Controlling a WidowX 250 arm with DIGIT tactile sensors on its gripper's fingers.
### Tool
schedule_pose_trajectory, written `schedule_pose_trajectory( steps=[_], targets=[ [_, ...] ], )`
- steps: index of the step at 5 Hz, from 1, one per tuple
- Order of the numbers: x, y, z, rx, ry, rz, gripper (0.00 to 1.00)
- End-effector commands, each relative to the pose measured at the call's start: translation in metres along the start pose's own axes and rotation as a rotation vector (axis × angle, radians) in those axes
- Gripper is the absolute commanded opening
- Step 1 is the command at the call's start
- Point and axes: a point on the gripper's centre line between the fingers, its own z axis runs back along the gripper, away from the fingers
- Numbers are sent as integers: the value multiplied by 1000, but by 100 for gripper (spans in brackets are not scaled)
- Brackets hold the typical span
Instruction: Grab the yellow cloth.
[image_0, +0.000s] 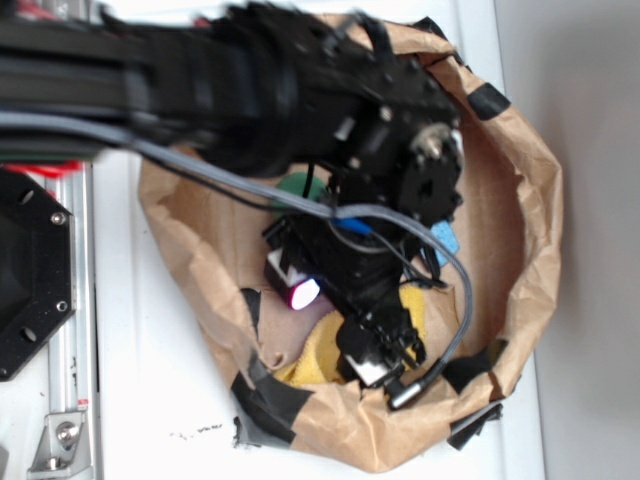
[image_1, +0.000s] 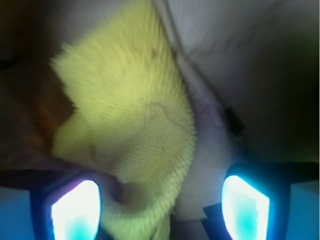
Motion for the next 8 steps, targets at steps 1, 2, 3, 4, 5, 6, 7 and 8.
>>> schedule_pose_trajectory(
  steps=[1, 2, 3, 4, 5, 6, 7, 8],
  targets=[
    [-22, 1, -35, 48, 28, -61, 100],
    [-29, 7, -42, 41, 28, -46, 0],
    [-28, 13, -46, 41, 26, -30, 0],
    [-25, 18, -46, 55, -22, -44, 0],
    [-16, 35, -50, 86, -106, -97, 0],
    [-12, 52, -48, 123, -196, -98, 0],
    [-8, 52, -21, 185, -347, -210, 0],
    [-5, 45, 28, 340, -556, -335, 0]
  ],
)
